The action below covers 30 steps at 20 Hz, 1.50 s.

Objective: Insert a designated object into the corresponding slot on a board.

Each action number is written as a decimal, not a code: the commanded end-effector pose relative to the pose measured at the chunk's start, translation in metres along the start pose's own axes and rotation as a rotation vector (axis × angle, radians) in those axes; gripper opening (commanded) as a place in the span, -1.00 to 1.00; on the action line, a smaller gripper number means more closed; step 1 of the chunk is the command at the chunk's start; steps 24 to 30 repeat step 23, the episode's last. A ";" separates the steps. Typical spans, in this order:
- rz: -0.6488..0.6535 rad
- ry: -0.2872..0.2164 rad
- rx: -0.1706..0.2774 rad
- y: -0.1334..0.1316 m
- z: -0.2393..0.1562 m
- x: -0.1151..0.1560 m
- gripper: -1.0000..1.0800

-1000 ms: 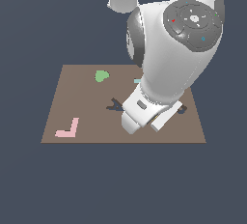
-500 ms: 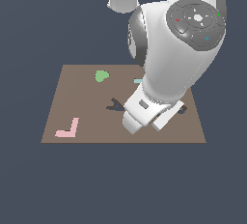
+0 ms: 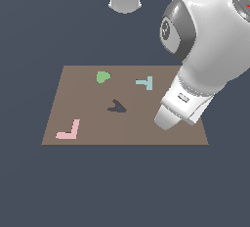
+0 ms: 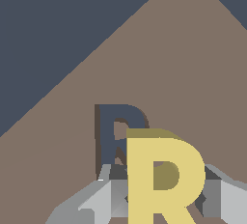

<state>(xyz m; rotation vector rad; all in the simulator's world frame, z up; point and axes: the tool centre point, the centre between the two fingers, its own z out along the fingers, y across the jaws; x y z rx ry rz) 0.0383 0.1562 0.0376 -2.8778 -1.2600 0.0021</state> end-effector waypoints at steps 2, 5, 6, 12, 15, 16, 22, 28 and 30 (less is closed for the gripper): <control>-0.017 0.000 0.000 -0.016 -0.002 0.011 -1.00; -0.021 0.000 0.000 -0.021 -0.003 0.014 -1.00; -0.021 0.000 0.001 -0.020 -0.002 0.013 -1.00; -0.021 0.000 0.000 -0.021 0.007 0.014 -1.00; -0.021 0.000 0.000 -0.021 0.007 0.014 0.92; -0.021 0.000 0.000 -0.021 0.007 0.014 0.92; -0.021 0.000 0.000 -0.021 0.007 0.014 0.92; -0.021 0.000 0.000 -0.021 0.007 0.014 0.92; -0.021 0.000 0.000 -0.021 0.007 0.014 0.92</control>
